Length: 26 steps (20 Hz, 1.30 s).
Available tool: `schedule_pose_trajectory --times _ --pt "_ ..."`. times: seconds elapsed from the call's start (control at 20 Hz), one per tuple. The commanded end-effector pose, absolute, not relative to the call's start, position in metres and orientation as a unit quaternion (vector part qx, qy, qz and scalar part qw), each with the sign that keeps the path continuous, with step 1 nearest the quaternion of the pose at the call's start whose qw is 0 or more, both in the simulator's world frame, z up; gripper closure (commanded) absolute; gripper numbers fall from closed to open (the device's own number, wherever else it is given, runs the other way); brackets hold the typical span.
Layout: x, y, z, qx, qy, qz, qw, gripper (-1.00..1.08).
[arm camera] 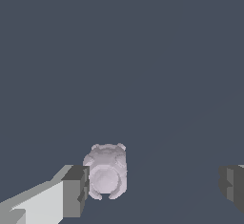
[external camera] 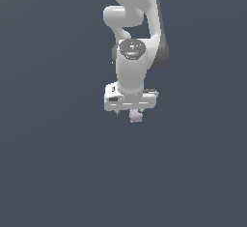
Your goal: Pick up the object and move it to a goal position.
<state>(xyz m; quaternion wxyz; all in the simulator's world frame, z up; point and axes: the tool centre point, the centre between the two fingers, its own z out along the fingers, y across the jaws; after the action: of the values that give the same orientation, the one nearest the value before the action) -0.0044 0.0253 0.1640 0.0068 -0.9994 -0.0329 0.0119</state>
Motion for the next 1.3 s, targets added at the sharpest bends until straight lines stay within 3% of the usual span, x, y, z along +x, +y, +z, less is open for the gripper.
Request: schedule_pose_trajectory --times 0.0,0.5,1.25 --pt "-0.004 0.025 0.164 -0.999 -0.033 0.012 0.007 -0.92" --pt "-0.003 -0.006 0.163 -1.0 -0.024 0.018 0.004 -0.92" --pt "-0.033 0.032 0.126 -0.999 -0.036 0.009 0.0 -0.92"
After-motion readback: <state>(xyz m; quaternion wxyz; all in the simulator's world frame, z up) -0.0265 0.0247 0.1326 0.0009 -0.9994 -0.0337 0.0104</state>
